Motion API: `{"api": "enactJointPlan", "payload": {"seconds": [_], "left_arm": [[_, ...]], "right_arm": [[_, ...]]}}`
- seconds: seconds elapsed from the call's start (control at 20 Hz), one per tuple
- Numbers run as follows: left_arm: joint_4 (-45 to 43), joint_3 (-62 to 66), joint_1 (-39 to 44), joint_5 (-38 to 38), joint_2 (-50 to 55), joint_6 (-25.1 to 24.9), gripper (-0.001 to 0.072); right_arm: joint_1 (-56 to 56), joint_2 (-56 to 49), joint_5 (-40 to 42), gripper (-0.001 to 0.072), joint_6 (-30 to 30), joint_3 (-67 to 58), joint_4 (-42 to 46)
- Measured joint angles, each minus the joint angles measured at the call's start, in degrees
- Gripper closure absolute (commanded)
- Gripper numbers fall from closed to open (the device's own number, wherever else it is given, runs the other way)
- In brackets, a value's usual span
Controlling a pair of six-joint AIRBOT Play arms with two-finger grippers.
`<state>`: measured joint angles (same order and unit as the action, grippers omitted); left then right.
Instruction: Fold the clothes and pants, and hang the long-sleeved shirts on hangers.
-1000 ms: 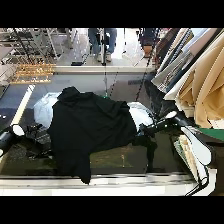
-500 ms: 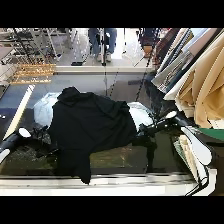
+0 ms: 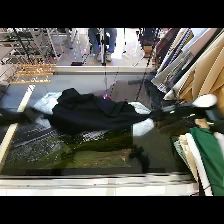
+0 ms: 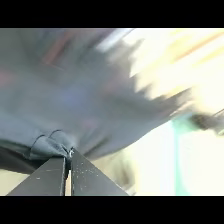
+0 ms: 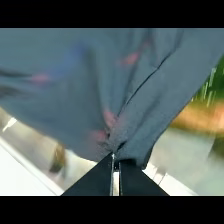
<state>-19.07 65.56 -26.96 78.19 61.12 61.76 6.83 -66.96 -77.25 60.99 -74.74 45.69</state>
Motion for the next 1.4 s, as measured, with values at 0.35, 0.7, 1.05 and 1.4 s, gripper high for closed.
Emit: {"api": "enactJointPlan", "payload": {"seconds": [0.35,0.7,1.05,1.4], "left_arm": [[62.4,16.6,-15.7,-8.1,-11.9,-7.2,0.0702],[55.9,21.0,-12.9,-10.0,-10.1,-9.1,0.0702],[16.6,13.2,5.2,-14.2,5.1,-8.1,0.0701],[5.6,11.3,12.5,-29.7,32.3,-10.9,0.0702]], "right_arm": [[0.0,29.7,12.5,0.0696,4.5,-20.2,4.6],[0.0,28.4,16.7,0.0696,6.0,-31.2,6.8],[-0.2,2.4,11.3,0.0695,7.0,-21.9,7.7],[-1.4,-27.2,28.4,0.0695,7.0,-15.1,6.2]]}}
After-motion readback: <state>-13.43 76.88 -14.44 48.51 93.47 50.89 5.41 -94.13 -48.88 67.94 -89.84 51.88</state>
